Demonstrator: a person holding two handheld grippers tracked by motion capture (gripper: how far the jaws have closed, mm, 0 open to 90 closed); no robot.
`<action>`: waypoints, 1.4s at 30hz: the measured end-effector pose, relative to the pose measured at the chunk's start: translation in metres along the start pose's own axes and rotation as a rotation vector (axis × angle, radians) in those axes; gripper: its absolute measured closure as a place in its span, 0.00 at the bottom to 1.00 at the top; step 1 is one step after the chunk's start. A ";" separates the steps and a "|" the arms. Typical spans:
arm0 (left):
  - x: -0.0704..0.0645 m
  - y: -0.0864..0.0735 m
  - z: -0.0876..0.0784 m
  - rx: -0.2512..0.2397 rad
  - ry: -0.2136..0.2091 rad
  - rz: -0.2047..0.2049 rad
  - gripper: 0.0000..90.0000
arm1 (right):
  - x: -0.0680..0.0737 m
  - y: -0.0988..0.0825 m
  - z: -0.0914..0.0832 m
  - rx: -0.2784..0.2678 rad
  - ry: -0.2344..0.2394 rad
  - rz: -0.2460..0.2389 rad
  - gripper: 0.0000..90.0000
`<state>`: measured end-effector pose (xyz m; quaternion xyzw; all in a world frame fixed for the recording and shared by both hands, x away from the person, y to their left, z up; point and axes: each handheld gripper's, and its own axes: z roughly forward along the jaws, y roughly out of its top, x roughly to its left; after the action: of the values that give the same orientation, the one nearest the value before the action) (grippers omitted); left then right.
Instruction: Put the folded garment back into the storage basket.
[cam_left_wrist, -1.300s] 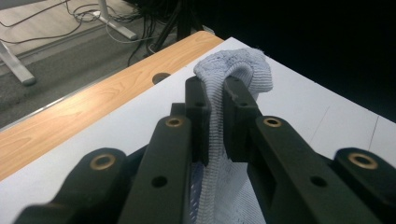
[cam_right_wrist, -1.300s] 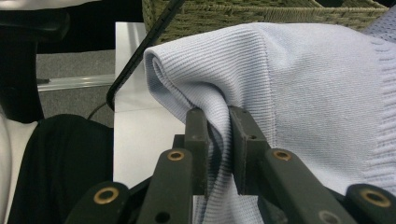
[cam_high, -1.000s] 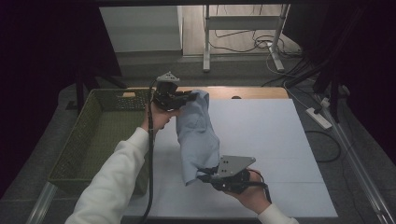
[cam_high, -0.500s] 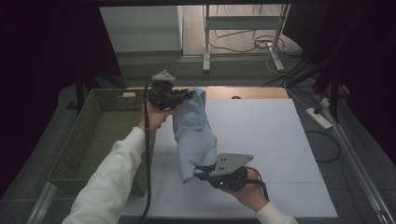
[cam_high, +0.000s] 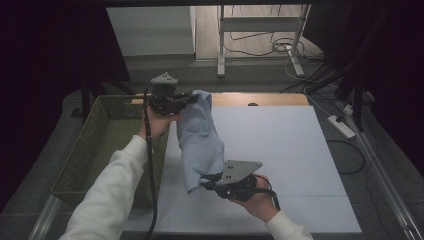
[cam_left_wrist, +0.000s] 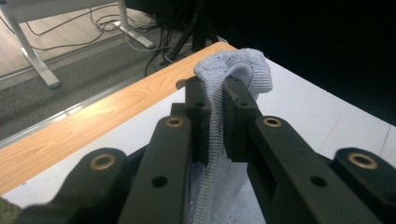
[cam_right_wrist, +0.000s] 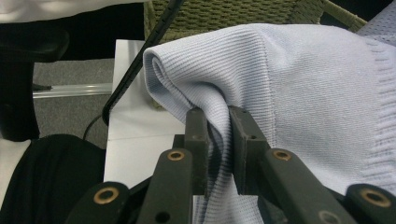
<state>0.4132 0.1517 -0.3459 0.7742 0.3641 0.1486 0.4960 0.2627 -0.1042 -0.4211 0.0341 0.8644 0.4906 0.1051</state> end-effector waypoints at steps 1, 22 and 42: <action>0.001 0.000 -0.002 -0.001 0.002 0.000 0.91 | 0.000 0.001 0.001 -0.003 0.002 0.001 0.87; 0.015 -0.004 -0.025 -0.021 0.036 -0.017 0.91 | -0.003 0.019 0.019 -0.014 0.017 -0.020 0.87; 0.027 -0.007 -0.050 -0.037 0.071 -0.023 0.91 | -0.005 0.034 0.036 -0.025 0.032 -0.038 0.87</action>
<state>0.3994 0.2050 -0.3321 0.7550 0.3875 0.1769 0.4985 0.2740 -0.0574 -0.4095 0.0084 0.8602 0.4997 0.1013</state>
